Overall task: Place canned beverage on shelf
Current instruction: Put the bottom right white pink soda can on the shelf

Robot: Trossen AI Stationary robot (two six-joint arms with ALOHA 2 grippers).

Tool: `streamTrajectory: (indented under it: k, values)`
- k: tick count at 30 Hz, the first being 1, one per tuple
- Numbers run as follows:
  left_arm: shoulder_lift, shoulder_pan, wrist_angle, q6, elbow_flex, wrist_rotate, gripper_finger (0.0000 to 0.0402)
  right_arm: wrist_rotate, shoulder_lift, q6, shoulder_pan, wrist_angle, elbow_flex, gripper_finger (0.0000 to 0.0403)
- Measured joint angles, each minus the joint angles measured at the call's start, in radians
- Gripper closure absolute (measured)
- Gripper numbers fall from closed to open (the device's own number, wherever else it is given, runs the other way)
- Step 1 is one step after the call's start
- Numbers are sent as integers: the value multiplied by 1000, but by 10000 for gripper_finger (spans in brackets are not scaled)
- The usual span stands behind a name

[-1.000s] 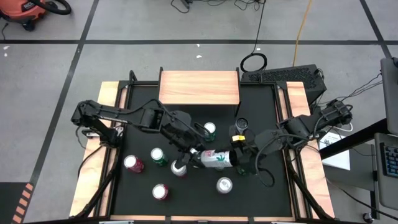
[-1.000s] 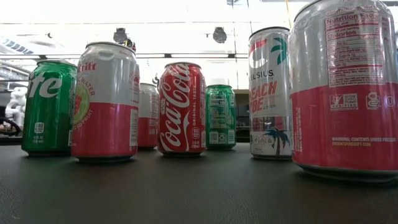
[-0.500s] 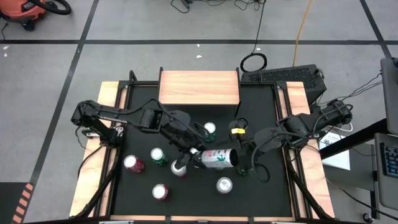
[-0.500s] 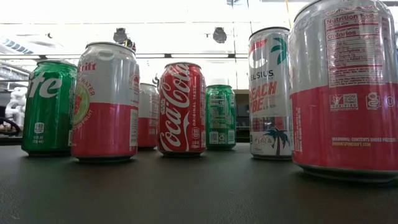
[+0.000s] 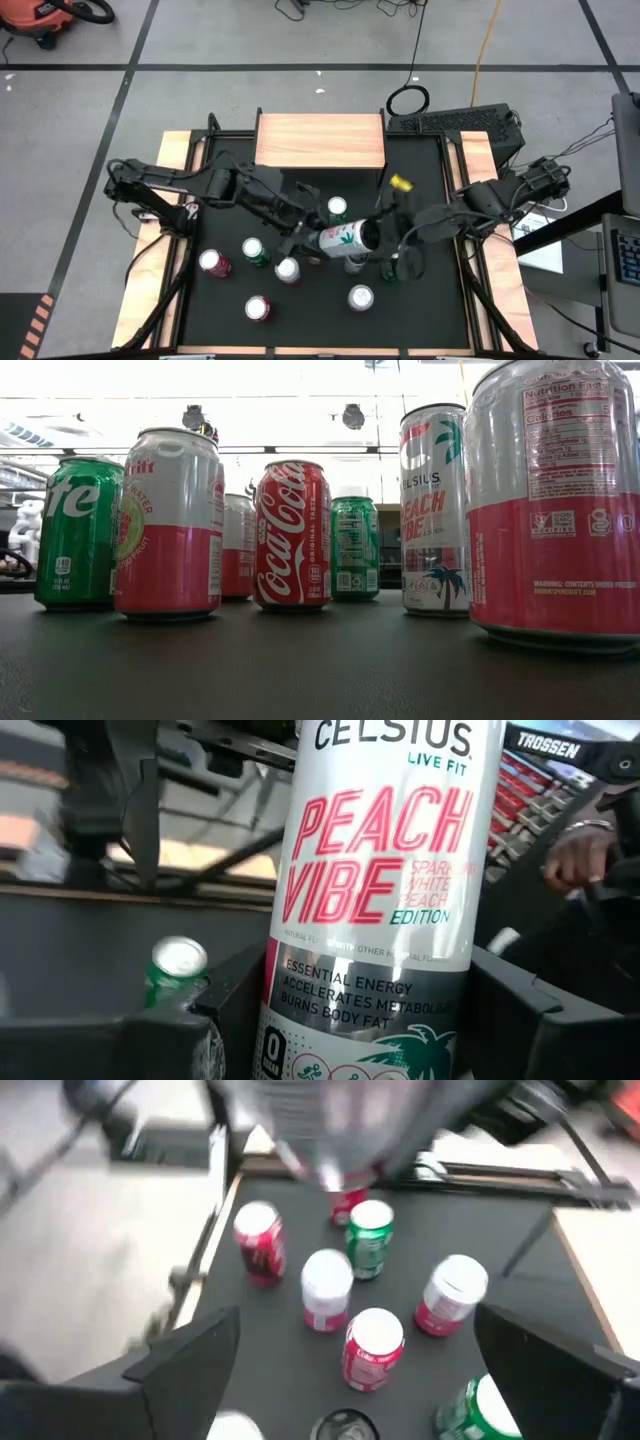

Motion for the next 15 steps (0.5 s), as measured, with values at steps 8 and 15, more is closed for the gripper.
streamTrajectory:
  k: [8, 15]
  values:
    - [-68, 1, 19, 98, 0, -317, 153, 241, -58, 407, 22, 32, 0, 24]
    - [-77, -1, 71, 193, 0, -611, 153, 567, -41, 355, 58, 302, -2, 25]
